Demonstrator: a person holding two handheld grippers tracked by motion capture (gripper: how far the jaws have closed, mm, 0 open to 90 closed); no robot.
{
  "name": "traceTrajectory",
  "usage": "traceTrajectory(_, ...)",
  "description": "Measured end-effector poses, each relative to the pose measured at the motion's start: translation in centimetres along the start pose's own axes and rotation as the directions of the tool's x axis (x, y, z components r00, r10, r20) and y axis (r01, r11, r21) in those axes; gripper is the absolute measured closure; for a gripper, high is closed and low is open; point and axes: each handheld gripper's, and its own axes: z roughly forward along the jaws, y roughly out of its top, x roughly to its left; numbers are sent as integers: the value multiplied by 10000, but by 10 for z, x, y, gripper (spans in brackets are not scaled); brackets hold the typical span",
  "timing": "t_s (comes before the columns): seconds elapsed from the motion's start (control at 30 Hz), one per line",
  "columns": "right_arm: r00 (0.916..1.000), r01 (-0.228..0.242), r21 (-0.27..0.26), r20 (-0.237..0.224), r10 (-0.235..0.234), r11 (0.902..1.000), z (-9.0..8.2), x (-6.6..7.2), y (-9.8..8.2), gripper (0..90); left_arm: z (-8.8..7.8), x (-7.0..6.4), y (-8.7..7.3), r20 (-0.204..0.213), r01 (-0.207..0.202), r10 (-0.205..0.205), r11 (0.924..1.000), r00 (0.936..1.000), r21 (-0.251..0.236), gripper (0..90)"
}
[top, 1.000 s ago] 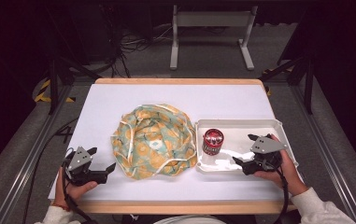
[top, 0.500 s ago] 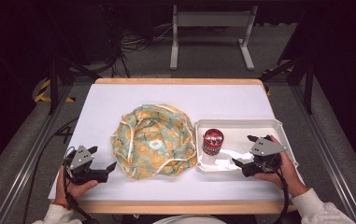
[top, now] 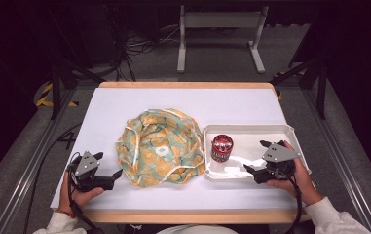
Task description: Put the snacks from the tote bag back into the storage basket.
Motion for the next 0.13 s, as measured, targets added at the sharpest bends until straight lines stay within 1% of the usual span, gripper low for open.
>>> traceTrajectory(0.13,9999,-126,0,47,126,9999,0,-2,-1,56,0,0,0,-31,34,-34,10000,10000,16,80)
